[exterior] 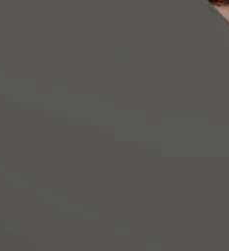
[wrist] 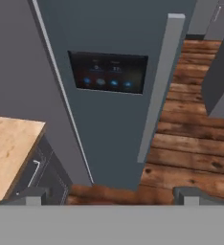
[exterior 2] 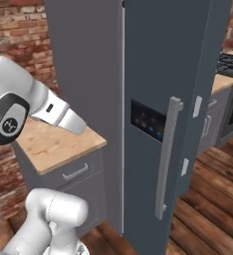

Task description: Take the orange and cucumber from the second highest rack and move them to the highest rack where the pear and peach are located, to maximize freezer space. Close the freezer door after rearranging.

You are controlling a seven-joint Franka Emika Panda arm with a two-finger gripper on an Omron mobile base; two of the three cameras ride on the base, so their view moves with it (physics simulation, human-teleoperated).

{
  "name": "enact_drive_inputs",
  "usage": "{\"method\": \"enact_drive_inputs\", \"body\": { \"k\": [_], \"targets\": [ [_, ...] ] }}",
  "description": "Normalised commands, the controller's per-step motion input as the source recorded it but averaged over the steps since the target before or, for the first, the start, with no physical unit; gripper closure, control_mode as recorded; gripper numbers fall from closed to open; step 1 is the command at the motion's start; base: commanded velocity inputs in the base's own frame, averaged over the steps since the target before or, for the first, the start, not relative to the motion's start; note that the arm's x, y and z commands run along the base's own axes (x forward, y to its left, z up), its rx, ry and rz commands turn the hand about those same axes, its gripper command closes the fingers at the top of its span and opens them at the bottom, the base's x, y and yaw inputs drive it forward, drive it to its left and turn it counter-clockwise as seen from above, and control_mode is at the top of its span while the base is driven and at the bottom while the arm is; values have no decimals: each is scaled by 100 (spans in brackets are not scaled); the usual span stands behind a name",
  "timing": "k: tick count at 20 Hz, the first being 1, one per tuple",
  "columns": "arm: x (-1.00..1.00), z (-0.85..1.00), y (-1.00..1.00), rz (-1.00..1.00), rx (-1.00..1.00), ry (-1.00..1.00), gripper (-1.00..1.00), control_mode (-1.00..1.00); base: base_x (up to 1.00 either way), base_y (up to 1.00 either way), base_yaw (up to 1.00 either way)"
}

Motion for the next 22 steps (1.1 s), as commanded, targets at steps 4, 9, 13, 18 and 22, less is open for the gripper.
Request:
{"method": "enact_drive_inputs", "body": {
  "k": [4, 9, 13, 18, 22],
  "targets": [
    [0, 0, 0, 0, 0, 0, -100, 100, 50, 0, -17],
    [0, 0, 0, 0, 0, 0, -100, 100, 56, 0, -9],
    [0, 0, 0, 0, 0, 0, -100, 100, 61, 0, -8],
    [0, 0, 0, 0, 0, 0, -100, 100, 50, -4, -5],
    [0, 0, 0, 0, 0, 0, -100, 100, 33, -4, -5]
  ]
}}
